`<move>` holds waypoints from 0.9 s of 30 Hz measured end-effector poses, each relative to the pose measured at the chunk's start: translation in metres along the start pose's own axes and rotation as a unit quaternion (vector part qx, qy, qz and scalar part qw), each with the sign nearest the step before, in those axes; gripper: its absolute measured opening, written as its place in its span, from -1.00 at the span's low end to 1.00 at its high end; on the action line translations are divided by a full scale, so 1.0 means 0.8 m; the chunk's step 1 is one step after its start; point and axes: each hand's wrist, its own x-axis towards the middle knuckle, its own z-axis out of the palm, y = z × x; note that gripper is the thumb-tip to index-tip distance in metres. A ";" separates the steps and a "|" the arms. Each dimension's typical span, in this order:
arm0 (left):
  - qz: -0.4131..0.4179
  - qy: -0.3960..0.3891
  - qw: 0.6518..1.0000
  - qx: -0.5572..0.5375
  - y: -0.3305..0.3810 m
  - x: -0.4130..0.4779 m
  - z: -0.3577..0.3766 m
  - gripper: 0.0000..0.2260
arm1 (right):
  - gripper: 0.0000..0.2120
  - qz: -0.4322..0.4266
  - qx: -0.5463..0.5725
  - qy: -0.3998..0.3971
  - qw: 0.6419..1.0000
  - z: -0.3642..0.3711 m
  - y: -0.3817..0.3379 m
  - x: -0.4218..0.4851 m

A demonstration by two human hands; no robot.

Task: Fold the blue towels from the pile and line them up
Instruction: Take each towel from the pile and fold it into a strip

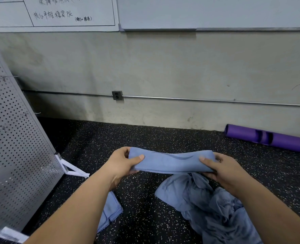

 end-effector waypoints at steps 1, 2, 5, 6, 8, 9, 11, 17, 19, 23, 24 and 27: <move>0.012 0.019 1.000 0.010 -0.001 0.001 -0.002 -0.75 | -0.69 -0.006 -0.011 0.003 1.000 -0.001 -0.001 0.000; 0.026 0.040 0.999 0.023 0.000 0.000 -0.004 -0.76 | -0.72 -0.014 -0.018 0.014 1.000 0.000 -0.002 -0.001; 0.061 0.087 0.993 0.053 0.003 -0.002 -0.001 -0.79 | -0.76 -0.042 -0.018 0.058 0.997 0.006 -0.005 -0.005; 0.067 0.093 0.992 0.057 0.005 -0.003 0.001 -0.79 | -0.76 -0.053 -0.022 0.068 0.996 0.007 -0.004 -0.004; 0.066 0.095 0.992 0.048 0.008 -0.005 0.006 -0.79 | -0.74 -0.068 -0.030 0.079 0.994 0.011 -0.004 -0.003; 0.062 0.092 0.993 0.038 0.009 -0.006 0.008 -0.80 | -0.72 -0.074 -0.035 0.086 0.993 0.014 -0.004 -0.003; 0.055 0.088 0.994 0.030 0.009 -0.007 0.012 -0.80 | -0.68 -0.083 -0.040 0.098 0.991 0.017 -0.004 -0.003; 0.050 0.102 0.993 0.045 0.006 -0.007 0.028 -0.85 | -0.63 -0.118 -0.076 0.138 0.980 0.032 -0.005 -0.009; 0.057 0.107 0.991 0.055 0.007 -0.009 0.036 -0.88 | -0.59 -0.133 -0.111 0.158 0.972 0.037 -0.004 -0.011; 0.079 0.107 0.988 0.081 0.006 -0.015 0.057 -0.93 | -0.65 -0.156 -0.152 0.168 0.961 0.056 -0.002 -0.020; 0.083 0.107 0.987 0.087 0.006 -0.017 0.062 -0.94 | -0.69 -0.162 -0.153 0.165 0.961 0.062 -0.002 -0.023; 0.091 0.103 0.986 0.096 0.003 -0.021 0.078 -0.96 | -0.75 -0.178 -0.164 0.137 0.960 0.080 0.003 -0.029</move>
